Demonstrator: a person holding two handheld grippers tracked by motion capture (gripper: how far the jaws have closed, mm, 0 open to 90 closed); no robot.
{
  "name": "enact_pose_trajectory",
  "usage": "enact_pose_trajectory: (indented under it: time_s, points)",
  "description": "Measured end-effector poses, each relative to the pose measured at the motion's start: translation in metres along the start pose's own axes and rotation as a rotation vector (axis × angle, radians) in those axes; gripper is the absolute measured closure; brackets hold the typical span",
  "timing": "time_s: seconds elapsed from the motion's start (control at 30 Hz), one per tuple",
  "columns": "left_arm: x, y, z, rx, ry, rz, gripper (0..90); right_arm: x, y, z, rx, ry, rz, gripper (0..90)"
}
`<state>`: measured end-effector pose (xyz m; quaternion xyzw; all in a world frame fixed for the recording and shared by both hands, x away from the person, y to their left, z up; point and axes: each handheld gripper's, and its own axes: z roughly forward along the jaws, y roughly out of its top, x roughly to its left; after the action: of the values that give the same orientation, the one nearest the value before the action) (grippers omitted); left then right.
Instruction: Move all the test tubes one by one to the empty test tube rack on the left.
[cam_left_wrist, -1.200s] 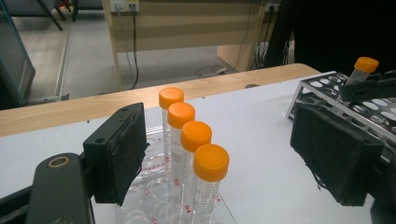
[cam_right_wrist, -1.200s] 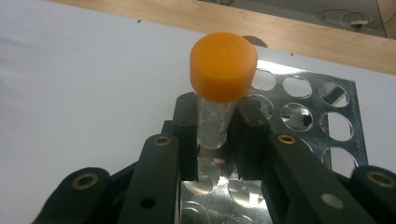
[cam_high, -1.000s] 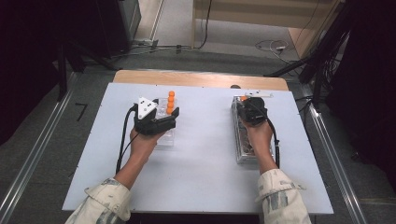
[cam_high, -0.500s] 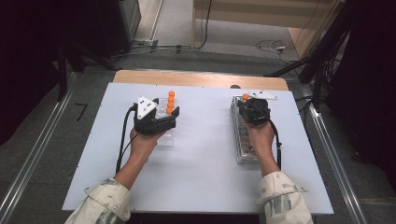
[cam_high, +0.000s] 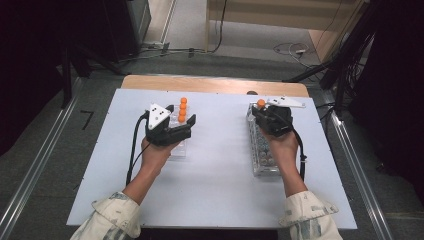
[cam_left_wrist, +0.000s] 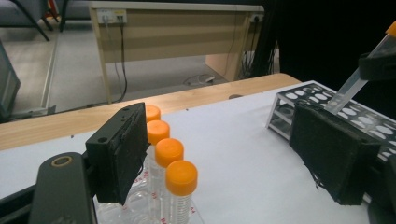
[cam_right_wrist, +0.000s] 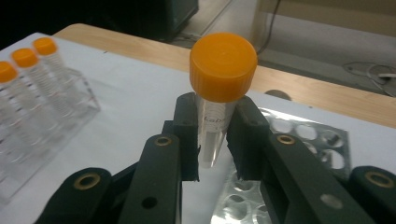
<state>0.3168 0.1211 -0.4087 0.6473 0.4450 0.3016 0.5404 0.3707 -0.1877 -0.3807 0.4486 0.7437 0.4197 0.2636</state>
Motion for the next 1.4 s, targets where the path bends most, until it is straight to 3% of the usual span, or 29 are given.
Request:
enact_pose_trajectory:
  time_s: [0.3, 0.53, 0.8, 1.03, 1.2, 1.4]
  points:
    - [-0.012, 0.008, -0.007, -0.017, -0.062, 0.009, 19.8, 0.045, -0.001, 0.006, 0.067, 0.174, -0.089, 72.1]
    - [-0.019, 0.007, -0.006, -0.001, -0.113, 0.024, 25.4, 0.077, -0.007, 0.014, 0.108, 0.251, -0.166, 72.0]
    - [-0.027, 0.005, -0.004, 0.019, -0.188, 0.046, 36.1, 0.096, -0.012, 0.02, 0.134, 0.308, -0.198, 72.0]
    - [-0.034, 0.002, -0.001, 0.057, -0.258, 0.077, 45.1, 0.107, -0.013, 0.022, 0.14, 0.331, -0.223, 71.9]
    - [-0.037, -0.001, 0.001, 0.081, -0.28, 0.094, 50.9, 0.112, -0.014, 0.023, 0.145, 0.342, -0.235, 72.0]
    - [-0.038, -0.003, 0.002, 0.085, -0.287, 0.104, 67.2, 0.114, -0.014, 0.021, 0.144, 0.353, -0.237, 71.9]
